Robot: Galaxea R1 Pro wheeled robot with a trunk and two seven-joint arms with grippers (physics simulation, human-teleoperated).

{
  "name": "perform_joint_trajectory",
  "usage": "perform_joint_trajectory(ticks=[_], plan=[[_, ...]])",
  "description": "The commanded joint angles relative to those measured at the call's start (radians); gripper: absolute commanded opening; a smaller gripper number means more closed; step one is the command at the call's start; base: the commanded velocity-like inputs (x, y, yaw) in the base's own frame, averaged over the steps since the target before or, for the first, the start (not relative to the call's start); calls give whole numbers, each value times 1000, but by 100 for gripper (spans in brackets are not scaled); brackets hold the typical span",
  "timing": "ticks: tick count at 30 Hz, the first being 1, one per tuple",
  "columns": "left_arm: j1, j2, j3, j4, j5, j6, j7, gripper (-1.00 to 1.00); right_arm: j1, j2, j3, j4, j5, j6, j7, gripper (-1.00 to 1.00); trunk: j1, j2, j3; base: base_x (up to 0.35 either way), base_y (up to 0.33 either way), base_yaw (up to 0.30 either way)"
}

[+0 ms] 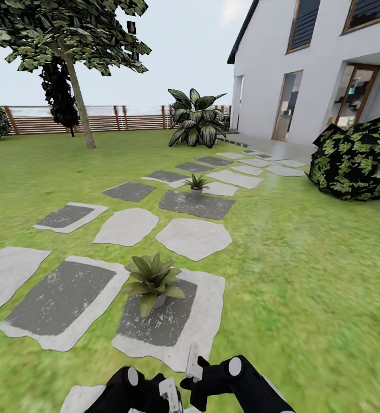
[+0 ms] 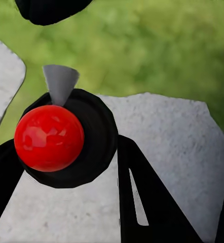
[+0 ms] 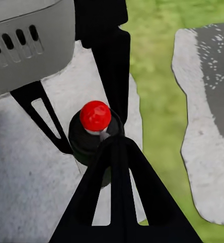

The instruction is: Pick up the pesticide atomizer in the garden and spray insectifuge to fully cover both potted plants in the garden.

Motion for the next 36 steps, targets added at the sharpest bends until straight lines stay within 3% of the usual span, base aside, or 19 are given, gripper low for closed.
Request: perform_joint_trajectory(ticks=[1, 13, 21, 36], plan=[[-2, 0, 3, -1, -5, 1, -16, -100, 0, 0, -1, -1, 11, -8, 1, -100, 0, 0, -1, 0, 0, 0], [-6, 2, 4, -1, -5, 1, -45, -100, 0, 0, -1, -1, 11, -8, 1, -100, 0, 0, -1, 0, 0, 0], [-26, 3, 4, 6, 21, 8, -75, -100, 0, 0, -1, -1, 11, -8, 1, -100, 0, 0, -1, 0, 0, 0], [-36, 2, 4, 13, 23, 12, -80, -100, 0, 0, -1, -1, 11, -8, 1, -100, 0, 0, -1, 0, 0, 0]])
